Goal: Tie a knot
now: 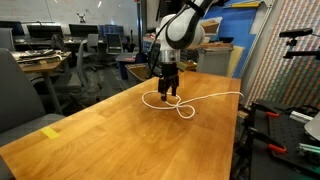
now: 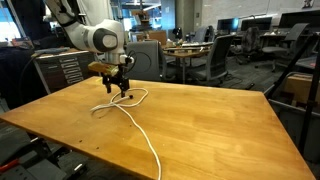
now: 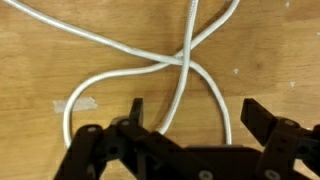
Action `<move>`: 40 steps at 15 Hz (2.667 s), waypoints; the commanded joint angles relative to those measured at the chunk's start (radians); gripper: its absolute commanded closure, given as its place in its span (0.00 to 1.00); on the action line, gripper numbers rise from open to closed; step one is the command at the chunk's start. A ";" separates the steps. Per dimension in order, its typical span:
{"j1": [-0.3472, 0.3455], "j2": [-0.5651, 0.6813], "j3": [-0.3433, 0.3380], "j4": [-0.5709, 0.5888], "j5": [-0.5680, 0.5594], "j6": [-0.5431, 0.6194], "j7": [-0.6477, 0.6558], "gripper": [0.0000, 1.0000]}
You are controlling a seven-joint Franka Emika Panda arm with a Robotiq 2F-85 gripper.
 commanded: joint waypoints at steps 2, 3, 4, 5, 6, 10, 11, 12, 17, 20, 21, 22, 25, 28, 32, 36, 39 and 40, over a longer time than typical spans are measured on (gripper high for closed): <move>0.000 0.005 0.007 0.002 -0.002 -0.003 0.002 0.00; 0.001 0.012 0.008 0.004 0.009 0.026 0.016 0.00; 0.019 0.020 -0.012 0.007 -0.011 0.061 0.048 0.00; 0.034 0.028 -0.032 0.010 -0.027 0.103 0.084 0.00; 0.047 0.036 -0.053 0.013 -0.037 0.136 0.124 0.00; 0.095 0.083 -0.118 0.043 -0.076 0.203 0.237 0.34; 0.106 0.094 -0.131 0.053 -0.083 0.193 0.262 0.42; 0.124 0.101 -0.152 0.059 -0.099 0.182 0.291 0.51; 0.203 0.102 -0.221 0.066 -0.169 0.197 0.392 0.88; 0.251 0.087 -0.257 0.069 -0.227 0.207 0.430 0.95; 0.274 0.088 -0.279 0.078 -0.259 0.198 0.445 0.98; 0.263 0.093 -0.266 0.094 -0.266 0.179 0.420 0.92; 0.226 0.126 -0.238 0.133 -0.265 0.193 0.377 0.90; 0.213 0.168 -0.245 0.184 -0.265 0.231 0.367 0.91; 0.187 0.231 -0.244 0.267 -0.254 0.263 0.340 0.91; 0.137 0.258 -0.176 0.295 -0.213 0.238 0.275 0.91; 0.082 0.221 -0.100 0.258 -0.169 0.223 0.205 0.59; 0.131 0.233 -0.166 0.262 -0.200 0.240 0.260 0.77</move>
